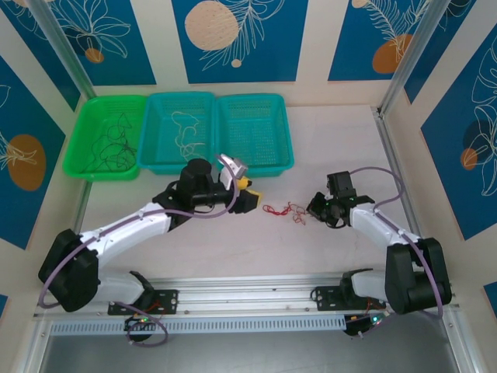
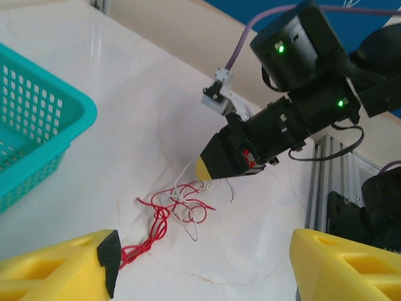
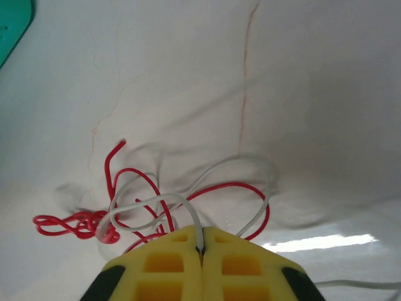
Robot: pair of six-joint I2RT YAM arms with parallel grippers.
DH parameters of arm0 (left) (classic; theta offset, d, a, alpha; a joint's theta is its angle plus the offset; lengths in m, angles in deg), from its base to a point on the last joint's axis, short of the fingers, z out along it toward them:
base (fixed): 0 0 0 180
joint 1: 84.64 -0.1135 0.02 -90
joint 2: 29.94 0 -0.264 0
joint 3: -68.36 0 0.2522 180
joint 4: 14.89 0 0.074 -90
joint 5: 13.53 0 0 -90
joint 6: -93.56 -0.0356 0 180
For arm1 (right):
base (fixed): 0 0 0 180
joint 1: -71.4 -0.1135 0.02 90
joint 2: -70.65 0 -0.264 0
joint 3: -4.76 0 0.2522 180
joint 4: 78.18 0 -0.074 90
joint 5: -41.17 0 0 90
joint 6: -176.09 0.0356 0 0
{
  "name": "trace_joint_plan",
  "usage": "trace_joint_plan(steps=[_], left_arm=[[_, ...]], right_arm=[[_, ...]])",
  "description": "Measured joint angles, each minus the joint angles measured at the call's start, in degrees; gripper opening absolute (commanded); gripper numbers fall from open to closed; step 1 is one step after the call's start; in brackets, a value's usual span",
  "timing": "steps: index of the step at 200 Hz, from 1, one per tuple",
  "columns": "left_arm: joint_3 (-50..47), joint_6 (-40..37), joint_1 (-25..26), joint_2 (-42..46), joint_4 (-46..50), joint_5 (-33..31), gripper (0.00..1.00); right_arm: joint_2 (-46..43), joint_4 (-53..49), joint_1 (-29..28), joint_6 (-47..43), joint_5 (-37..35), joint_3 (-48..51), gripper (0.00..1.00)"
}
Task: Untangle the cables
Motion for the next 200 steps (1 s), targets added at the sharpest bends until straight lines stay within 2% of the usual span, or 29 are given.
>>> trace_joint_plan(steps=[22, 68, 128, 159, 182, 200], left_arm=[[0.02, 0.48, 0.33, -4.02, -0.17, -0.72, 0.72], [1.29, -0.15, 3.54, -12.44, -0.20, -1.84, 0.72], [3.26, -5.64, 3.89, -19.93, -3.23, -2.51, 0.72], [3.30, -5.77, 3.91, -23.52, -9.27, 2.10, 0.72], [3.30, -4.92, 4.22, -25.31, -15.06, 7.08, 0.71], [3.26, -4.20, 4.81, -26.40, -17.38, 8.61, 0.69]], right_arm=[[-1.20, 0.46, -0.24, -0.39, 2.82, -0.44, 0.00], [-11.13, 1.20, -3.13, -2.32, 11.43, -1.84, 0.00], [-19.69, -0.15, -5.77, -6.43, 21.68, -8.72, 0.00], [-19.98, -0.13, -7.17, -6.88, 25.97, -13.29, 0.00], [-19.98, 0.37, -8.52, -6.78, 27.36, -15.74, 0.00], [-20.00, 1.20, -8.92, -6.14, 27.58, -16.87, 0.00]])
